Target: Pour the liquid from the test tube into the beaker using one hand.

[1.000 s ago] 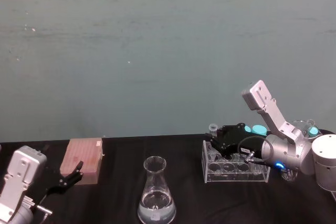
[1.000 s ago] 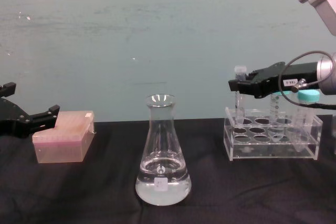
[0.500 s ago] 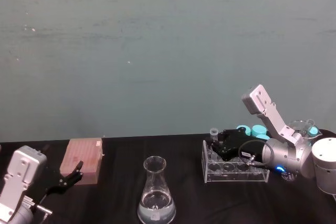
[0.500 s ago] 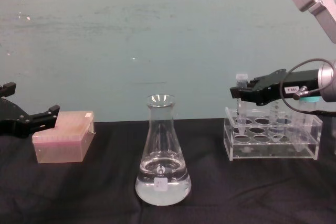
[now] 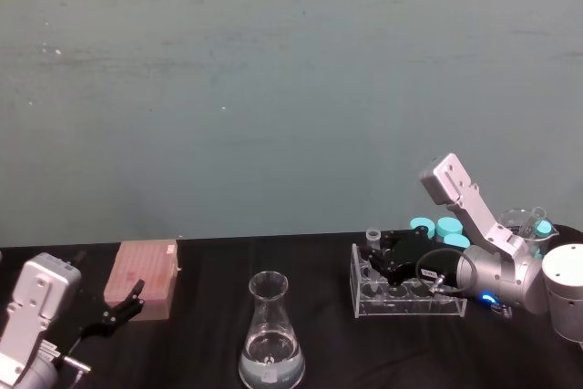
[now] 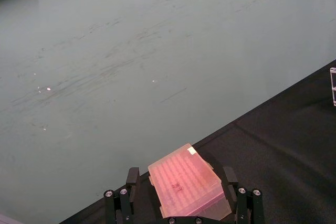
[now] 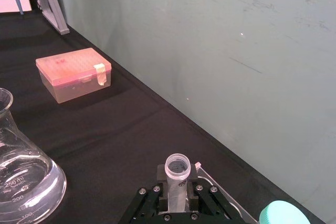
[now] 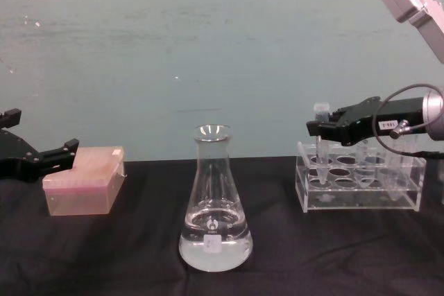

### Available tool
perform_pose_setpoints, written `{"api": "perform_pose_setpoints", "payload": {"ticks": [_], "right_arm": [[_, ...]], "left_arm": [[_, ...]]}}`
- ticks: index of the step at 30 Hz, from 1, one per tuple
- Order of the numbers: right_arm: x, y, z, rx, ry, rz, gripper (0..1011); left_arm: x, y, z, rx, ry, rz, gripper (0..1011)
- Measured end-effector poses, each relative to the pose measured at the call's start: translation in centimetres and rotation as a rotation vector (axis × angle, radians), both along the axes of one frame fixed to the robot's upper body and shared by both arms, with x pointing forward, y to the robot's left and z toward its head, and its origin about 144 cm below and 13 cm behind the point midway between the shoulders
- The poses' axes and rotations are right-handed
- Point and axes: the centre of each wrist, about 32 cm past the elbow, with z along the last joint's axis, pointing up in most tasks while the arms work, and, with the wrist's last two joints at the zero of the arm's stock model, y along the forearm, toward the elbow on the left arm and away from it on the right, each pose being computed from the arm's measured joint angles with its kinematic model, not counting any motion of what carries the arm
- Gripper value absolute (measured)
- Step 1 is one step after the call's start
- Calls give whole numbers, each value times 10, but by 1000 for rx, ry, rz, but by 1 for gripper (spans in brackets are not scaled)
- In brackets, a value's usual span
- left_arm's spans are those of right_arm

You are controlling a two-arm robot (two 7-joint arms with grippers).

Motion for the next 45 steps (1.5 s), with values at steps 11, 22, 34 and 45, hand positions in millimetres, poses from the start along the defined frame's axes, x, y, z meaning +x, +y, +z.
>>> {"api": "perform_pose_setpoints", "payload": {"ticks": [11,22,34,45], "right_arm": [[0,0,0,2,0,-1,199],[0,0,0,3,0,-2,520],[0,0,0,3,0,-3,861],[0,0,0,3,1,-3,1003]], "left_arm": [[0,0,0,0,0,0,1000],[0,0,0,0,0,0,1000],[0,0,0,0,0,0,1000],[0,0,0,0,0,0,1000]]}}
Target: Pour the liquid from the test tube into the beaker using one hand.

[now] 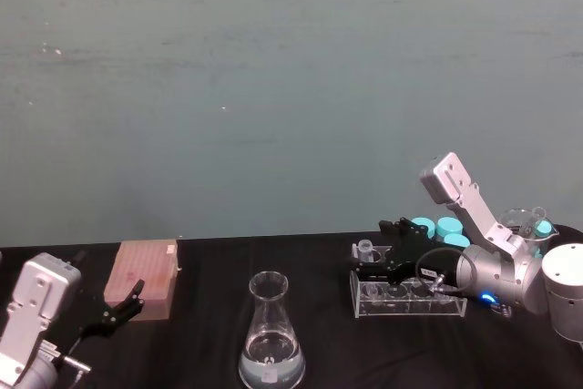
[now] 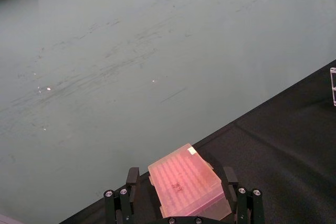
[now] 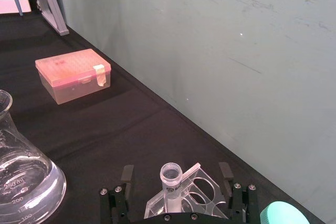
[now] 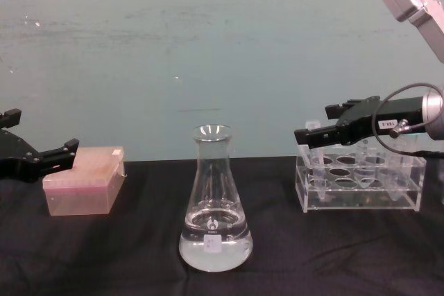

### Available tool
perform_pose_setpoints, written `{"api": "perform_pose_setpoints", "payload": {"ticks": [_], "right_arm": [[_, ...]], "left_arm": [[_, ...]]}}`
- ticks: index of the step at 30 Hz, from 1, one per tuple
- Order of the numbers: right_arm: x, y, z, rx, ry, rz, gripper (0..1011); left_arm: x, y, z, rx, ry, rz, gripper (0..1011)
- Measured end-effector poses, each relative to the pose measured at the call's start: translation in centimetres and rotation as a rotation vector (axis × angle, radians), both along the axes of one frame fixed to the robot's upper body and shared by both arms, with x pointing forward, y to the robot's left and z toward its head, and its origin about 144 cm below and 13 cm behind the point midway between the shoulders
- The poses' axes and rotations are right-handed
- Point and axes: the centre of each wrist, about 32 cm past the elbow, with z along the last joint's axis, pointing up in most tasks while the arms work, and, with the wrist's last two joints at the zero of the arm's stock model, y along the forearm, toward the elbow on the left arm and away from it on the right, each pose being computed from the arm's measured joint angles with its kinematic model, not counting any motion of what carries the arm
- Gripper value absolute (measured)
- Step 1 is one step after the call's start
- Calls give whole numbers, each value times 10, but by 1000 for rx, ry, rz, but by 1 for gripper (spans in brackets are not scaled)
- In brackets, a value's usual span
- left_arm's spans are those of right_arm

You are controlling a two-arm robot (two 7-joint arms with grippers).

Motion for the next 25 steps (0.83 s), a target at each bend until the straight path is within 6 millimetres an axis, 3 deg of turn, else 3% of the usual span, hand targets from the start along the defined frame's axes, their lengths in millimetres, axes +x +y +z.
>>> {"api": "perform_pose_setpoints", "payload": {"ticks": [25], "right_arm": [[0,0,0,0,0,0,1003]], "left_arm": [[0,0,0,0,0,0,1000]]}}
